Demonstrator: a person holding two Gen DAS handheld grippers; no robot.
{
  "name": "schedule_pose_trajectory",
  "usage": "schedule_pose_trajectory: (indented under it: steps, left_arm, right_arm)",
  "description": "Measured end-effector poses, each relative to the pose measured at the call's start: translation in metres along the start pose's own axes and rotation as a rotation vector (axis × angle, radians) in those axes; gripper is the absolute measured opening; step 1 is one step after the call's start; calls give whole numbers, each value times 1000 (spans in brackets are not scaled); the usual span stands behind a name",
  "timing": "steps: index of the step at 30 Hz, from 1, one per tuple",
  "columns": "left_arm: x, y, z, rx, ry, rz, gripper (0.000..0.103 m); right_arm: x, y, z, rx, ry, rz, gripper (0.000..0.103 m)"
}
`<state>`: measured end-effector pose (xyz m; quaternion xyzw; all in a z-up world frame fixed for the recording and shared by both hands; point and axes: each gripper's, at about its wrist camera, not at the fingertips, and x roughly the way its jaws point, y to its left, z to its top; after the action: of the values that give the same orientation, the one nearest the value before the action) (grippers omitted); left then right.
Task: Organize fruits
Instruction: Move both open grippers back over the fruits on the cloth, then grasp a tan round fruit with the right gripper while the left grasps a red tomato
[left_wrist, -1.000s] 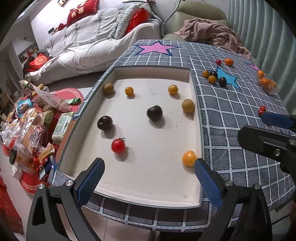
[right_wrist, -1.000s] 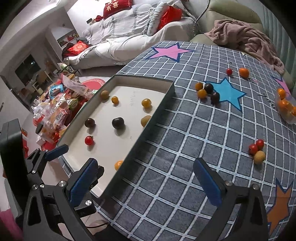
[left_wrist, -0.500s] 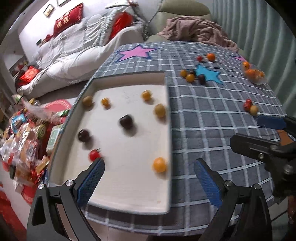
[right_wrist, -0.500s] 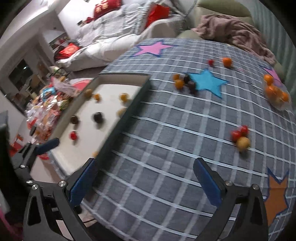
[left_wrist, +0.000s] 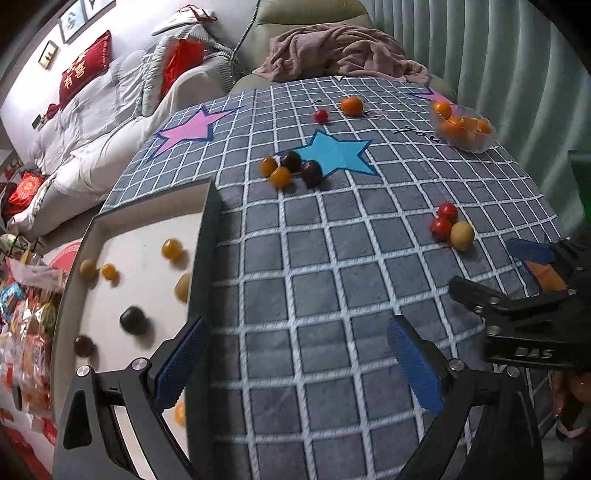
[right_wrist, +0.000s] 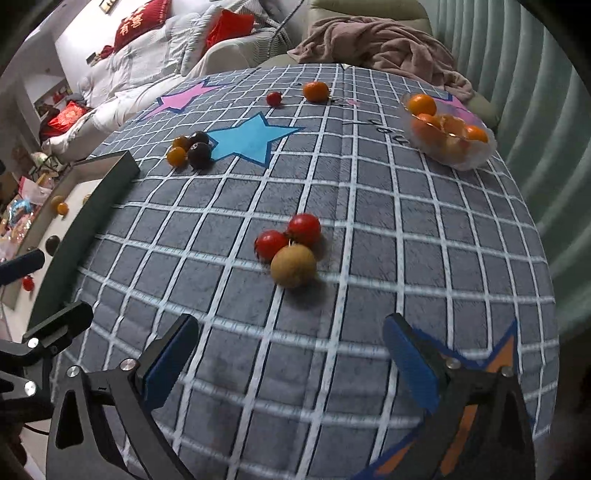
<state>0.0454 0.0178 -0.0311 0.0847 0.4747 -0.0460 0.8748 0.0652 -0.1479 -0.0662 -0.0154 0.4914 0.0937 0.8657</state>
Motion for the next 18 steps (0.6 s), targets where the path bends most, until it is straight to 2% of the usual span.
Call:
schedule_pose_trajectory:
  steps: [1,2,3,5,6,7,8,11,12,14,18]
  left_arm:
    - [2,-2,4,5,-2,-1,98]
    - [3,-4,6,9,-4,-1,98]
    - [4,-6,10,16,-9,-1,98]
    - [8,-10,15,27,-12,0,98]
    - [10,-13,18,32,-13,-2,98]
    - [12,-15,21,36,-15,-4,98]
    - [15,-17,23,40,-15,-7,98]
    - [22,-28,28,58,-16,-22,97]
    - [24,-32,30,64,-16,-32,94]
    - [31,-46,35,88,-10,-49,81]
    - [46,-72,47,130,-11,-70,78]
  right_arm:
    - [4,0,2,-3,2,6,83]
    - [7,1,5,-9,-3,3,78]
    - [7,4,7,-20,-14,0,76]
    - [9,7,12,-37,-26,11,63]
    - [9,7,13,-44,-34,18,54]
    - [9,8,13,-45,-39,15,34]
    - [8,4,14,-33,-44,30,29]
    - [4,-10,11,20,-62,58,29]
    - [3,-16,10,42,-60,72,29]
    - [0,-26,7,74,-57,82,29]
    - [-5,-43,3,114,-53,70,29]
